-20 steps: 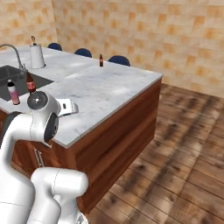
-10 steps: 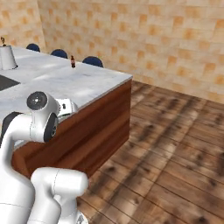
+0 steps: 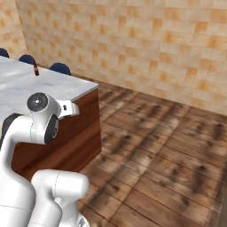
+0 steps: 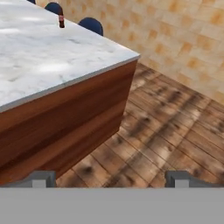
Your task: Place the large bottle from the dining counter next to the other large bottle outside the sink, and place the small bottle from the dining counter next to the other small bottle inside the sink.
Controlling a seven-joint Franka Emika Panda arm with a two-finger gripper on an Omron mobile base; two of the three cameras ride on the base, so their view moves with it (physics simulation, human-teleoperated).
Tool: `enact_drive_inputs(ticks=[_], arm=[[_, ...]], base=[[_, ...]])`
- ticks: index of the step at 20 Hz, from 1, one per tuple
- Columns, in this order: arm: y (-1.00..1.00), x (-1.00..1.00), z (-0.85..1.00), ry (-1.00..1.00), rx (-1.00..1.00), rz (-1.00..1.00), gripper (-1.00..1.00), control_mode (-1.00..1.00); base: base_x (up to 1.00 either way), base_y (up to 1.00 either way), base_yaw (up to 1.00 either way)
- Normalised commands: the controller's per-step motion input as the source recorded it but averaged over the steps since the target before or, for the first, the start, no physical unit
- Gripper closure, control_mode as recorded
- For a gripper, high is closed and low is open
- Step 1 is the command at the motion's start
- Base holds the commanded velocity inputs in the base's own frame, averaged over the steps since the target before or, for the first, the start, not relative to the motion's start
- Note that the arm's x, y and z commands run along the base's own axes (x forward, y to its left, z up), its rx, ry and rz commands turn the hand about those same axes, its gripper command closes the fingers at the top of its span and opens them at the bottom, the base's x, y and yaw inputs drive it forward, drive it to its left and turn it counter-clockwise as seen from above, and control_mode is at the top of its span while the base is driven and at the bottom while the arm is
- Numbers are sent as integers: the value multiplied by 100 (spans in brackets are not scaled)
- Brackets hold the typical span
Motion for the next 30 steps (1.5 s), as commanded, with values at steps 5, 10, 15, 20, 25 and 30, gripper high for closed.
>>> enact_drive_inputs(ticks=[5,10,15,20,25,30], arm=[[0,0,0,0,0,0,-100,100],[0,0,0,0,0,0,-100,100],[0,0,0,0,0,0,-100,100],[0,0,0,0,0,0,-100,100],[0,0,0,0,0,0,-100,100],[0,0,0,0,0,0,-100,100]], base=[[96,-90,-6],[100,-71,-2],[100,-53,0],[100,-44,0],[100,-30,16],[100,-28,41]])
